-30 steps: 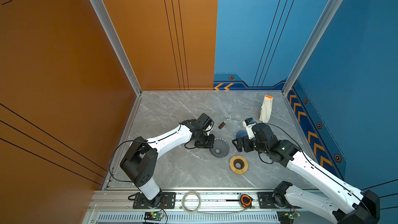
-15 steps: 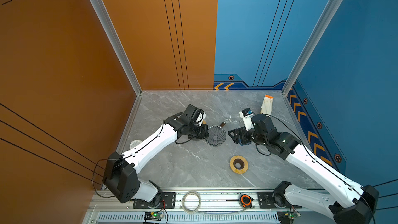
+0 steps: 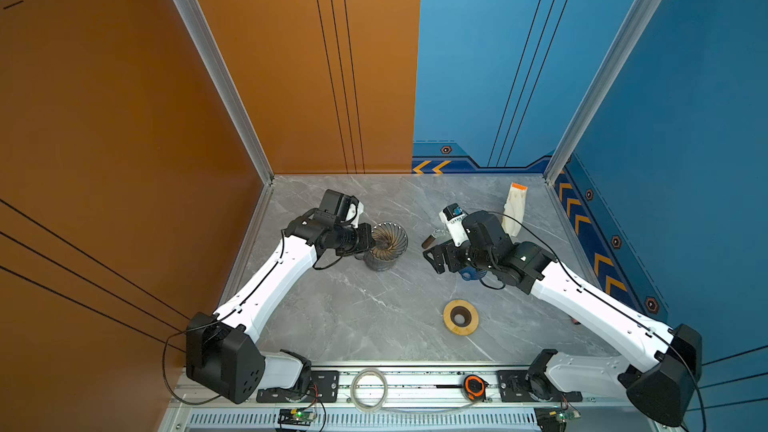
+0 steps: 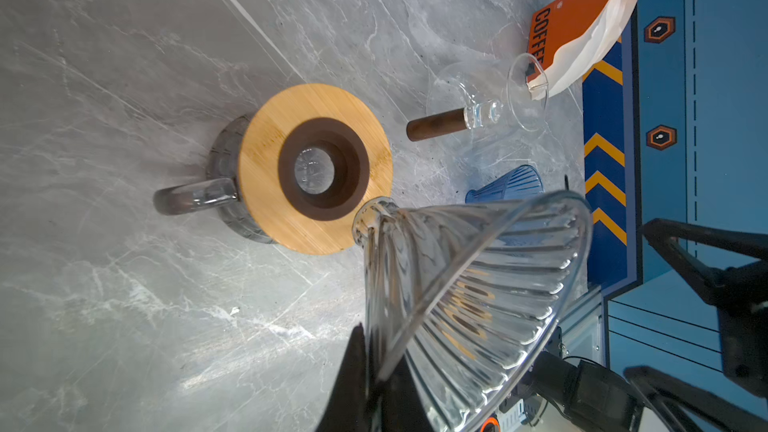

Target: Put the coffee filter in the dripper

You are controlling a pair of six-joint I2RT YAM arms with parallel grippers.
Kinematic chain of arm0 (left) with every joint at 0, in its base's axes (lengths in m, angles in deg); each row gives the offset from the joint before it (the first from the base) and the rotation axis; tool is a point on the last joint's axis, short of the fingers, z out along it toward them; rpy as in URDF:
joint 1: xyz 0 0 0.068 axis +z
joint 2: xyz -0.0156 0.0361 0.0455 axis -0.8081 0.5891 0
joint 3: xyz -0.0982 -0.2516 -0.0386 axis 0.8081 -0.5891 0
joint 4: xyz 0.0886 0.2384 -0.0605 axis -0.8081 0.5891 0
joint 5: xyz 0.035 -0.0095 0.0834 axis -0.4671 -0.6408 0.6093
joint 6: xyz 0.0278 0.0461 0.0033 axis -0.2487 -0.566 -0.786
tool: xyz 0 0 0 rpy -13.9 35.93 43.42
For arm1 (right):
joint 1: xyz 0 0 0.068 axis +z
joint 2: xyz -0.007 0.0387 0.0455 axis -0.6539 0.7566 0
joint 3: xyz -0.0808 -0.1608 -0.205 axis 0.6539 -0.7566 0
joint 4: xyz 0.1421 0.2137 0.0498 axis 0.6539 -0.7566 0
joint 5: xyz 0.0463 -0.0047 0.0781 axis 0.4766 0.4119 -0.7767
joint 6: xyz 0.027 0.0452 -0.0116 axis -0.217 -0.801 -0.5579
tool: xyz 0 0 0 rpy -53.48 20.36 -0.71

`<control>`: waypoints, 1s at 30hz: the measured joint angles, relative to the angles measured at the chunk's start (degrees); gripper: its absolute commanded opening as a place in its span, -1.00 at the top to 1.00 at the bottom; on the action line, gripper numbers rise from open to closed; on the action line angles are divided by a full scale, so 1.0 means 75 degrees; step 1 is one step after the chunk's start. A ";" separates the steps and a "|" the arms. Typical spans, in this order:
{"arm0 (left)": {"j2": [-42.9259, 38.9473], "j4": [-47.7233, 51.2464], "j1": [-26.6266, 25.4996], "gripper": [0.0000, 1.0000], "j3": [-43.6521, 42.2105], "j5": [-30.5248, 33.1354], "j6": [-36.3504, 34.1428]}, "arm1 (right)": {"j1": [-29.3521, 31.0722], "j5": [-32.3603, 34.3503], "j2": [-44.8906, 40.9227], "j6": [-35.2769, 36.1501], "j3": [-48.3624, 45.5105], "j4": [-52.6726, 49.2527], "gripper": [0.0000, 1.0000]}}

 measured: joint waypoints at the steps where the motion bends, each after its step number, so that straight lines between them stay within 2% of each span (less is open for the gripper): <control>1: 0.0035 0.0009 0.0029 1.00 0.0052 0.0000 -0.0032 | 0.0006 -0.0003 0.0020 0.0000 0.0015 0.0047 -1.00; 19: 0.0758 0.0000 0.0577 1.00 0.0283 -0.0009 -0.0458 | 0.0003 -0.0003 0.0571 0.0000 0.0402 0.0178 -1.00; 30: 0.1113 0.0009 0.0895 1.00 0.0283 -0.0495 -0.0615 | 0.0003 0.0003 0.1259 -0.0032 0.1265 0.0047 -1.00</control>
